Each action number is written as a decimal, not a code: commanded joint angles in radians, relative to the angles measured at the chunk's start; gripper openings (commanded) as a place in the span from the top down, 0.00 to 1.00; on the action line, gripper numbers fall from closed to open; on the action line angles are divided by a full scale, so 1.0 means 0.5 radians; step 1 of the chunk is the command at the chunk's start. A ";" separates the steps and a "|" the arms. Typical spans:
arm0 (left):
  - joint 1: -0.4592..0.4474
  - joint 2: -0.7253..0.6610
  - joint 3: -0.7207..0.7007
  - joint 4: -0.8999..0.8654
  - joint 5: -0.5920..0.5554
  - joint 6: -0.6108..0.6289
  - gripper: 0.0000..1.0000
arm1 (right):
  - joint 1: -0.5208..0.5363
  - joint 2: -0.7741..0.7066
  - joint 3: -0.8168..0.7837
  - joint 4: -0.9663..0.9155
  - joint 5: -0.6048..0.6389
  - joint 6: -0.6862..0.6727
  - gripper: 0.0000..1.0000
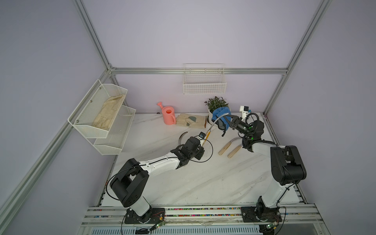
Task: Wipe small sickles with rags
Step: Wipe the small sickle.
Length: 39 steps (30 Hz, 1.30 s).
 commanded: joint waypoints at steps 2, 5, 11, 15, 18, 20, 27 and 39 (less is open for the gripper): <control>0.009 -0.027 0.075 0.035 0.010 0.002 1.00 | -0.049 -0.136 0.023 0.163 -0.024 0.108 1.00; 0.006 -0.034 0.072 0.038 0.015 0.002 1.00 | -0.100 -0.177 0.020 0.163 -0.028 0.131 1.00; 0.006 -0.046 0.065 0.039 0.040 0.008 1.00 | -0.138 -0.231 -0.004 0.152 -0.027 0.110 1.00; 0.008 -0.064 0.051 0.050 0.087 0.009 1.00 | -0.107 -0.199 -0.048 0.096 -0.024 0.025 1.00; 0.006 -0.075 0.042 0.071 0.130 0.012 1.00 | -0.037 -0.151 -0.109 0.109 -0.022 -0.044 1.00; 0.006 -0.080 0.037 0.076 0.149 0.009 1.00 | 0.015 -0.116 -0.143 0.093 -0.013 -0.107 1.00; 0.005 -0.095 0.020 0.097 0.178 0.005 1.00 | 0.243 0.051 -0.191 0.099 0.024 -0.245 1.00; 0.006 -0.126 -0.004 0.108 0.181 0.006 1.00 | 0.425 0.070 -0.117 -0.169 0.083 -0.499 1.00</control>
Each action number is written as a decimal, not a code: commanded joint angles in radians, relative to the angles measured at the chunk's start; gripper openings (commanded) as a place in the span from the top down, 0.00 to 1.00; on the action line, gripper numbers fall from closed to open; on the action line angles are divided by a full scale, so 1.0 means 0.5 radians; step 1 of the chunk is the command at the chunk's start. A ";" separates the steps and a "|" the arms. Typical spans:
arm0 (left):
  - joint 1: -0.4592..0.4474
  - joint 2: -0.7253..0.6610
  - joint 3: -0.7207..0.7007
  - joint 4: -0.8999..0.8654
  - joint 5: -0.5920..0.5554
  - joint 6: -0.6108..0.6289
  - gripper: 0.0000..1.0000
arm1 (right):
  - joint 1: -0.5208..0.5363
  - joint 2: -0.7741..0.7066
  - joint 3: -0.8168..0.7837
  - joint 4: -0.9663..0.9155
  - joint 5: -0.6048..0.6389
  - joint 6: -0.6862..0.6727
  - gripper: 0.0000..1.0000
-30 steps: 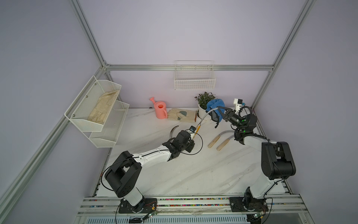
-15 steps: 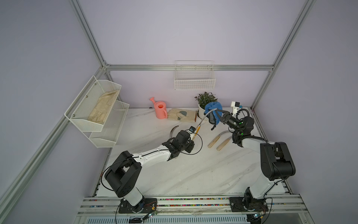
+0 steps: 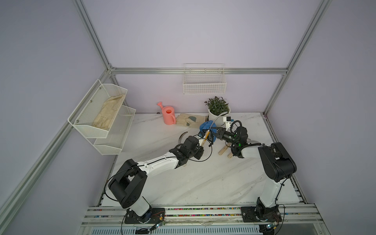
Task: Wipe small sickles with rags
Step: Wipe the small sickle.
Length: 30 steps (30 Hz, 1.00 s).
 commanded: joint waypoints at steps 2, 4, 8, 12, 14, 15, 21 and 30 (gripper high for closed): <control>-0.014 -0.088 -0.002 0.127 0.067 0.028 1.00 | 0.019 -0.207 0.072 -0.076 -0.019 -0.106 1.00; -0.014 -0.088 -0.001 0.127 0.064 0.031 1.00 | -0.025 -0.302 0.112 -0.157 -0.009 -0.120 1.00; -0.014 -0.088 0.000 0.122 0.067 0.034 1.00 | -0.133 -0.438 0.181 -0.170 -0.030 -0.035 1.00; -0.014 -0.081 0.005 0.119 0.070 0.041 1.00 | -0.242 -0.540 0.222 -0.166 -0.041 0.061 1.00; -0.015 -0.074 0.008 0.114 0.070 0.044 1.00 | -0.279 -0.582 0.226 -0.163 -0.049 0.089 1.00; -0.015 -0.070 0.013 0.110 0.067 0.044 1.00 | -0.293 -0.605 0.223 -0.162 -0.052 0.097 1.00; -0.014 -0.054 0.026 0.100 0.067 0.043 1.00 | -0.362 -0.715 0.168 -0.160 -0.041 0.116 1.00; -0.014 -0.034 0.038 0.087 0.052 0.055 1.00 | -0.432 -0.832 0.133 -0.160 -0.046 0.138 1.00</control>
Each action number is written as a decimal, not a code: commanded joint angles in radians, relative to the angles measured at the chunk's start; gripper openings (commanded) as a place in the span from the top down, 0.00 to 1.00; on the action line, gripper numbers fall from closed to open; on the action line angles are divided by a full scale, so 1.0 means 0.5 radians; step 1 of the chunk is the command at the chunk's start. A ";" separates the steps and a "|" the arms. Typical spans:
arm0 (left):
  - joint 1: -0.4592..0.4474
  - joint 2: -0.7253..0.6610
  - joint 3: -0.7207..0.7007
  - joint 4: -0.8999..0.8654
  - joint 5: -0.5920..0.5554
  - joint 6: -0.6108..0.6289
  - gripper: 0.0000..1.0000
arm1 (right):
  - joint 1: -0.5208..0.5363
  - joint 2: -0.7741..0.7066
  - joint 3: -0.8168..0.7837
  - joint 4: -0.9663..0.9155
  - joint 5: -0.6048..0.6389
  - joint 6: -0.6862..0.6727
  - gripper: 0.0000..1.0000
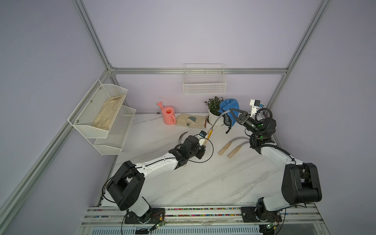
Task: Wipe small sickles with rags
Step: Wipe the small sickle.
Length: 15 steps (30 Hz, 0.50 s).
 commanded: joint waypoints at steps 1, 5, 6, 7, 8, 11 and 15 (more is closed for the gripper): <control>0.003 0.019 0.042 0.003 -0.009 0.017 1.00 | -0.009 -0.103 -0.033 0.095 -0.056 0.044 1.00; 0.001 0.017 0.045 0.002 0.005 0.013 1.00 | -0.006 -0.094 -0.060 0.082 -0.061 0.025 1.00; 0.002 0.013 0.042 0.003 0.011 0.012 1.00 | -0.003 -0.069 -0.069 0.093 -0.064 0.028 1.00; 0.003 0.010 0.042 0.001 0.017 0.010 1.00 | 0.005 -0.038 -0.080 0.115 -0.064 0.034 1.00; 0.001 0.010 0.042 0.005 0.022 0.009 1.00 | 0.020 0.001 -0.094 0.155 -0.072 0.040 1.00; 0.002 0.009 0.042 0.005 0.024 0.009 1.00 | 0.086 0.115 -0.121 0.206 -0.085 0.018 1.00; 0.000 0.007 0.038 0.012 0.023 0.008 1.00 | 0.162 0.256 -0.156 0.259 -0.074 -0.019 1.00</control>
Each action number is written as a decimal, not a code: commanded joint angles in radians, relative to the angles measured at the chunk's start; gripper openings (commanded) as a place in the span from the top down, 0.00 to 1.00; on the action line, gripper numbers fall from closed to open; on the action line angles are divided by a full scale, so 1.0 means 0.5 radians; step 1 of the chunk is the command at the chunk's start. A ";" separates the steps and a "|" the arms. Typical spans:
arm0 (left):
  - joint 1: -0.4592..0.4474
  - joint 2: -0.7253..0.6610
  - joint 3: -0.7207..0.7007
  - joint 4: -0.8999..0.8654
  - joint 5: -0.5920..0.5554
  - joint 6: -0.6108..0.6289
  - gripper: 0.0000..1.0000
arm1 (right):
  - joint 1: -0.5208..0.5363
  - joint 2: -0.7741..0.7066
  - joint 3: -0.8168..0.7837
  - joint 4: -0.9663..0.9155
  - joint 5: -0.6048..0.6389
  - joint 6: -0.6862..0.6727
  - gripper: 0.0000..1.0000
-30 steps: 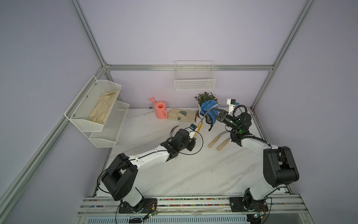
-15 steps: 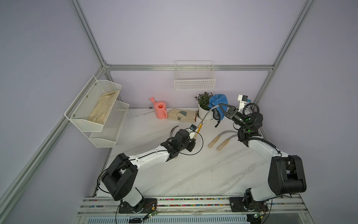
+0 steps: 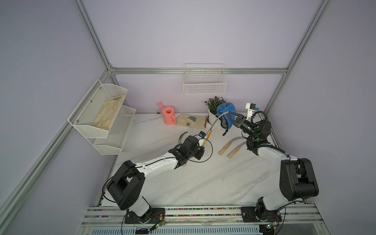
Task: Wipe small sickles with rags
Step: Wipe the small sickle.
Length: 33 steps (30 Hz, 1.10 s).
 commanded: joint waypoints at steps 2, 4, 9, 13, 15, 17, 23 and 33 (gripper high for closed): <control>-0.004 -0.001 0.038 0.101 0.023 0.009 1.00 | 0.136 0.134 -0.060 0.130 -0.059 -0.055 1.00; -0.005 0.000 0.042 0.102 0.024 0.012 1.00 | 0.214 0.185 -0.067 0.084 -0.031 -0.131 1.00; -0.004 0.014 0.049 0.103 0.017 0.012 1.00 | 0.339 0.178 -0.090 -0.129 0.100 -0.356 1.00; -0.005 0.017 0.047 0.108 0.014 0.012 1.00 | 0.358 -0.078 -0.154 -0.583 0.441 -0.459 1.00; -0.004 0.020 0.051 0.113 0.017 0.012 1.00 | 0.366 -0.183 -0.241 -0.564 0.531 -0.402 1.00; -0.003 0.028 0.059 0.116 0.026 0.007 1.00 | 0.366 -0.224 -0.300 -0.499 0.527 -0.325 1.00; -0.004 0.029 0.057 0.117 0.051 -0.013 1.00 | 0.368 -0.091 -0.226 -0.577 0.381 -0.331 1.00; -0.008 -0.055 -0.064 0.244 0.112 0.033 1.00 | 0.370 0.033 -0.204 -0.389 0.282 -0.478 1.00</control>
